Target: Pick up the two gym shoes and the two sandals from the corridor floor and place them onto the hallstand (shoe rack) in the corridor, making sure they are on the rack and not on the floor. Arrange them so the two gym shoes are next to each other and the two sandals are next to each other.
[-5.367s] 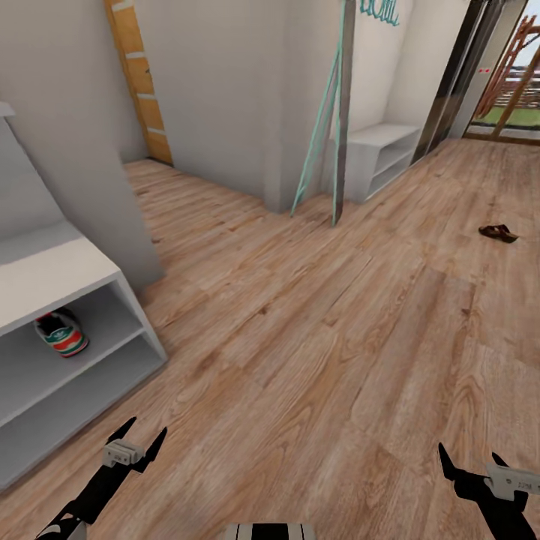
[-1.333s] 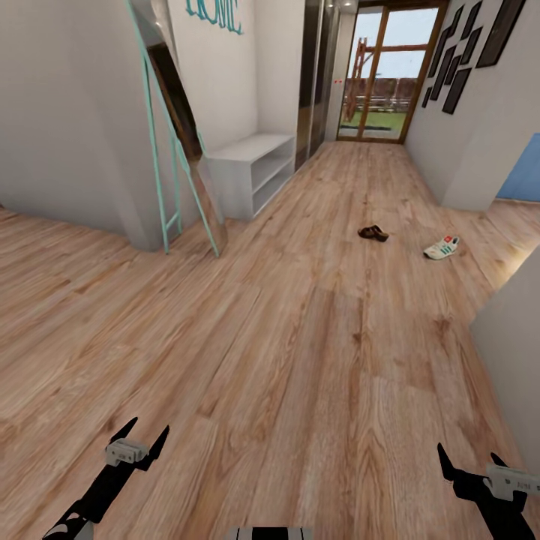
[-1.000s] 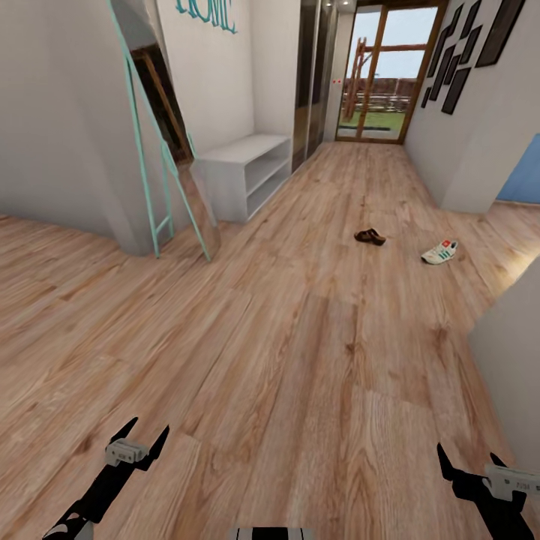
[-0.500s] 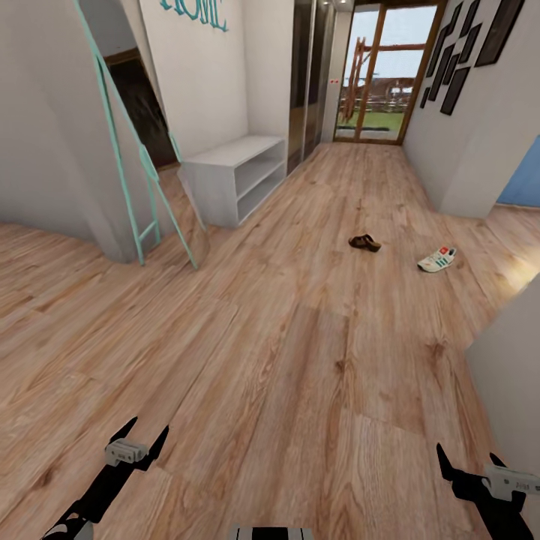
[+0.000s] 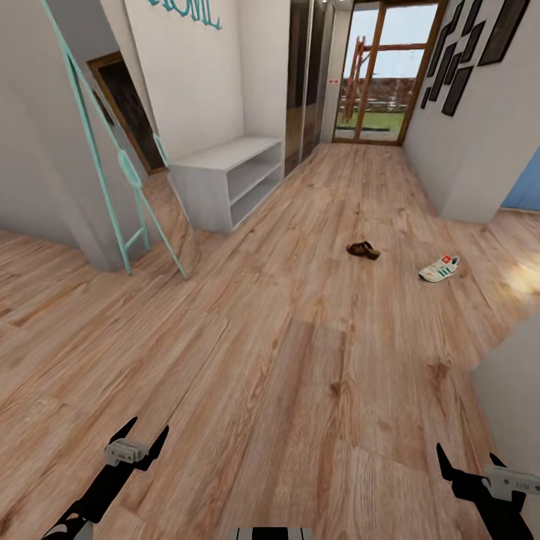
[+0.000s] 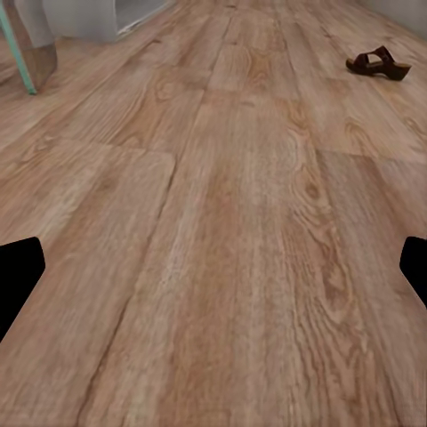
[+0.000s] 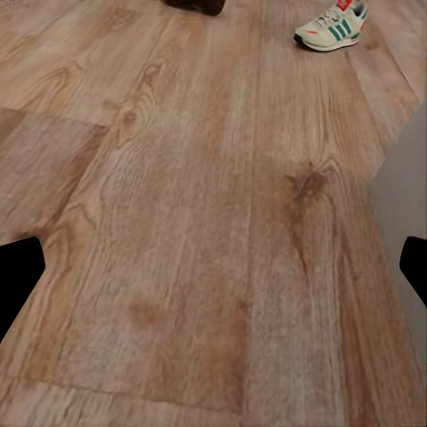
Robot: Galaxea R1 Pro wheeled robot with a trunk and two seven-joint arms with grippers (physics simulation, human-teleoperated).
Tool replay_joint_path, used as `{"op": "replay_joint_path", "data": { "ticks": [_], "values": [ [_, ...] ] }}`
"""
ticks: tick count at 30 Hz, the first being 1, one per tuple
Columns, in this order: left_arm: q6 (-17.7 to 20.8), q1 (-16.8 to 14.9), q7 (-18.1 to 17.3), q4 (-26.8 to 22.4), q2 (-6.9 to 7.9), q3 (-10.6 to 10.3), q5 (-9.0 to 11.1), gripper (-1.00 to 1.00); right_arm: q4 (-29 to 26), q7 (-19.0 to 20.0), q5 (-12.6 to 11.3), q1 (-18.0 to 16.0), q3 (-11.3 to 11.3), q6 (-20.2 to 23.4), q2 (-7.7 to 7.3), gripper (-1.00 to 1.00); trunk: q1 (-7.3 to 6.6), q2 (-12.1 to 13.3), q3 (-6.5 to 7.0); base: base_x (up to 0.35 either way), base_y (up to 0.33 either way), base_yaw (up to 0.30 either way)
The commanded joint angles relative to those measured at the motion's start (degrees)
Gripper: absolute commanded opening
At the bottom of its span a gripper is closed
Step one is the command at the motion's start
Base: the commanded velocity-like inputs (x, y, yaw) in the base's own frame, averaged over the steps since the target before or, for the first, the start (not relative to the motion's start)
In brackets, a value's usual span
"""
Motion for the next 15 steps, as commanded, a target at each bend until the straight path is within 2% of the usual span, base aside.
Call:
{"op": "replay_joint_path", "data": {
  "ticks": [1,15],
  "values": [
    [0.0,0.0,0.0,0.0,0.0,0.0,0.0,1.0,-0.01,0.0,0.0,0.0,0.0,0.0,0.0,1.0,0.0,0.0,0.0,0.308,-0.101,0.0],
    [0.0,0.0,0.0,0.0,0.0,0.03,0.0,1.0,0.01,0.0,0.0,0.0,0.0,0.0,0.0,1.0,0.0,0.0,0.0,0.31,-0.104,0.0]
  ]
}}
